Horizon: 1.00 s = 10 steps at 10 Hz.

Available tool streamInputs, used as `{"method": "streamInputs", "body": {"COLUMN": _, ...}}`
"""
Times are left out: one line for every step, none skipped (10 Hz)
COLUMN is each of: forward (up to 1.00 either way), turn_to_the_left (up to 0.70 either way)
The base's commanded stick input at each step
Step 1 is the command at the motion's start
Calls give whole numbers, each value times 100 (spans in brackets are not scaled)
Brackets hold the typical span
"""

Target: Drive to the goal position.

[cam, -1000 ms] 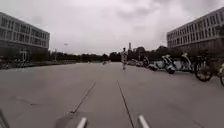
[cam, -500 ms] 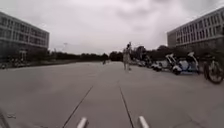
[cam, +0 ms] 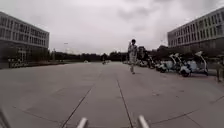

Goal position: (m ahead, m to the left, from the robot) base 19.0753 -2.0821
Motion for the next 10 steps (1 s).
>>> {"method": "streamInputs", "body": {"forward": 100, "turn_to_the_left": -14}}
{"method": "streamInputs", "body": {"forward": 100, "turn_to_the_left": -19}}
{"method": "streamInputs", "body": {"forward": 100, "turn_to_the_left": -11}}
{"method": "streamInputs", "body": {"forward": 100, "turn_to_the_left": -2}}
{"method": "streamInputs", "body": {"forward": 100, "turn_to_the_left": -2}}
{"method": "streamInputs", "body": {"forward": 100, "turn_to_the_left": -2}}
{"method": "streamInputs", "body": {"forward": 100, "turn_to_the_left": -2}}
{"method": "streamInputs", "body": {"forward": 100, "turn_to_the_left": -2}}
{"method": "streamInputs", "body": {"forward": 100, "turn_to_the_left": -2}}
{"method": "streamInputs", "body": {"forward": 100, "turn_to_the_left": -2}}
